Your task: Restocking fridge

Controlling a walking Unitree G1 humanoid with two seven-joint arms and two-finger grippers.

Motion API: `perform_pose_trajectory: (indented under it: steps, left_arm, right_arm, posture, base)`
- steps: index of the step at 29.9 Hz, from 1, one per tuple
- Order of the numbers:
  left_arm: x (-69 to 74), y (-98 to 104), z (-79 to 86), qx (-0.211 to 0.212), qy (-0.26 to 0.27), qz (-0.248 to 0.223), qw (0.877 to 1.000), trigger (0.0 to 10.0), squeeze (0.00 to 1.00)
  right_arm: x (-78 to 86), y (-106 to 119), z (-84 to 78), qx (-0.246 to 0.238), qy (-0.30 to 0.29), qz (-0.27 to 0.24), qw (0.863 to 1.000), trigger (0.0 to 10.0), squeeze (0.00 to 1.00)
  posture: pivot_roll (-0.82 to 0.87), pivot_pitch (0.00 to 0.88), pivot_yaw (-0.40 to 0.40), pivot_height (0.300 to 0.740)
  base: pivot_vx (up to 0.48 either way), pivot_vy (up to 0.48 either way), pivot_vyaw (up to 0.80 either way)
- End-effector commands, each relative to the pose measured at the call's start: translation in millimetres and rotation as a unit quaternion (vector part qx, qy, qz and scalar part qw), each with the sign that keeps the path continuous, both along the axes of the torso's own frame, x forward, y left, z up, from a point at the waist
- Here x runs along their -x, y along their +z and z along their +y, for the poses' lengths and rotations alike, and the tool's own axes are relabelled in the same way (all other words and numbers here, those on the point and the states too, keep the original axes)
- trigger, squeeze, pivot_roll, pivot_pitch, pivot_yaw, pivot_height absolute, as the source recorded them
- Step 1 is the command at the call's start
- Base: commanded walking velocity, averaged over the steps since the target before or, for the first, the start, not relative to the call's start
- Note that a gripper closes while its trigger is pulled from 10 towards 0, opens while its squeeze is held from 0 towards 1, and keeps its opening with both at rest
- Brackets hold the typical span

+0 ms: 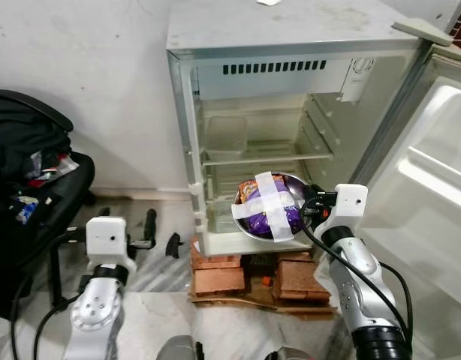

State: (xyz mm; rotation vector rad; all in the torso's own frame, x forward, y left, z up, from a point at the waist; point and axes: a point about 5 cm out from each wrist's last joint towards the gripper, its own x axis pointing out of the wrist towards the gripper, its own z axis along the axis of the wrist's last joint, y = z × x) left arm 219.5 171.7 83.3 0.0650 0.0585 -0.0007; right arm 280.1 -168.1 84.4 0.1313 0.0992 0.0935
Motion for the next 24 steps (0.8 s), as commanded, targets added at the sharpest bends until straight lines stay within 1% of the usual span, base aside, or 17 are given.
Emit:
perform_pose_trajectory:
  steps: [1,2,4,10,24]
  left_arm:
    - [-0.7,1,0.0,0.002,-0.011,-0.007,1.0,10.0,0.0]
    - [-1.1,3,-1.2,0.003,-0.017,-0.011,1.0,10.0,0.0]
    - [-0.7,2,-1.7,0.012,-0.01,-0.006,1.0,10.0,0.0]
    - [-0.1,1,-1.7,0.012,-0.009,-0.006,1.0,10.0,0.0]
    - [0.3,0,-0.8,0.013,-0.004,-0.003,1.0,10.0,0.0]
  right_arm:
    - [-7.5,15,-1.6,0.01,-0.006,-0.028,1.0,10.0,0.0]
    - [-10.3,20,-1.0,0.014,-0.006,-0.038,0.999,10.0,0.0]
    - [-13.0,24,-2.2,0.016,-0.01,-0.045,0.999,10.0,0.0]
    - [-14.6,24,-4.2,0.02,-0.012,-0.046,0.999,10.0,0.0]
    - [-18.1,25,-1.8,0.018,-0.008,-0.048,0.999,10.0,0.0]
  posture:
    - [0.09,0.043,0.01,0.74]
    - [0.09,0.047,0.009,0.74]
    - [0.09,0.052,0.009,0.74]
    - [0.1,0.05,0.004,0.74]
    - [0.1,0.054,0.003,0.74]
  base:
    - [0.0,0.0,0.0]
    - [0.0,0.0,0.0]
    - [0.247,0.0,0.0]
    - [0.277,0.0,0.0]
    - [0.265,0.0,0.0]
